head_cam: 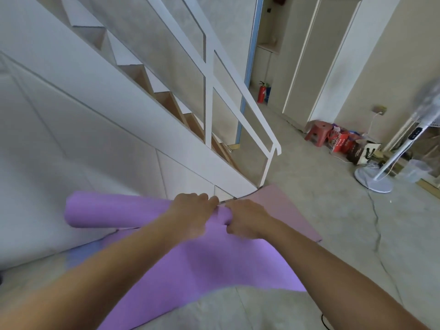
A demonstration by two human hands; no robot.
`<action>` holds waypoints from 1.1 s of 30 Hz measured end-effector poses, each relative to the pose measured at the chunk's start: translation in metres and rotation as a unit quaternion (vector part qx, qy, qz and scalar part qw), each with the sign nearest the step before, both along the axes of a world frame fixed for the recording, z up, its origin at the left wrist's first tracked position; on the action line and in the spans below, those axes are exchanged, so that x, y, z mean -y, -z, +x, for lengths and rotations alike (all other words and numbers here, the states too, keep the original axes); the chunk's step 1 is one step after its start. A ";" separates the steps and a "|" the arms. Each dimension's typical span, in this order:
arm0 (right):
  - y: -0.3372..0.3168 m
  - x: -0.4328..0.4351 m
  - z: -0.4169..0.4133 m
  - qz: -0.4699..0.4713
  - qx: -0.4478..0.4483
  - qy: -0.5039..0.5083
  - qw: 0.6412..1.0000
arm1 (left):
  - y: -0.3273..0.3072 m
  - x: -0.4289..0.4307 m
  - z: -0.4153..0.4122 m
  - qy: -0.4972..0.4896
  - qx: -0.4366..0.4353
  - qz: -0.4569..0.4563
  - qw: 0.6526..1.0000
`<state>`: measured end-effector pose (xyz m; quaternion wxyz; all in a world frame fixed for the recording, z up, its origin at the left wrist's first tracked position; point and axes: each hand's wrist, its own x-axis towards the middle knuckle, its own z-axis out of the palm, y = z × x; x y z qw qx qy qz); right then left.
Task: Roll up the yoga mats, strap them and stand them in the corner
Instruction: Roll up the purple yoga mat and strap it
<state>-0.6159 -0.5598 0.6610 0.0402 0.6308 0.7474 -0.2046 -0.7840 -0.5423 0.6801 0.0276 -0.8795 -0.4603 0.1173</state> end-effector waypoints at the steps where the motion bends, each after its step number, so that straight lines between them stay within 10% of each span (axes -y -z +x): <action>1: 0.000 -0.002 0.002 -0.027 -0.018 -0.007 0.999 | 0.004 0.002 0.001 0.004 -0.006 0.029 1.000; 13: 0.017 0.014 -0.002 0.228 0.054 -0.067 0.970 | -0.007 -0.012 -0.005 -0.147 0.106 -0.259 0.949; 22: 0.004 0.003 0.009 0.172 0.024 -0.034 0.984 | 0.004 -0.003 0.002 -0.004 -0.018 0.107 0.994; 33: -0.005 -0.008 -0.027 0.164 0.048 -0.010 0.985 | -0.002 -0.029 -0.036 0.031 0.011 0.073 0.997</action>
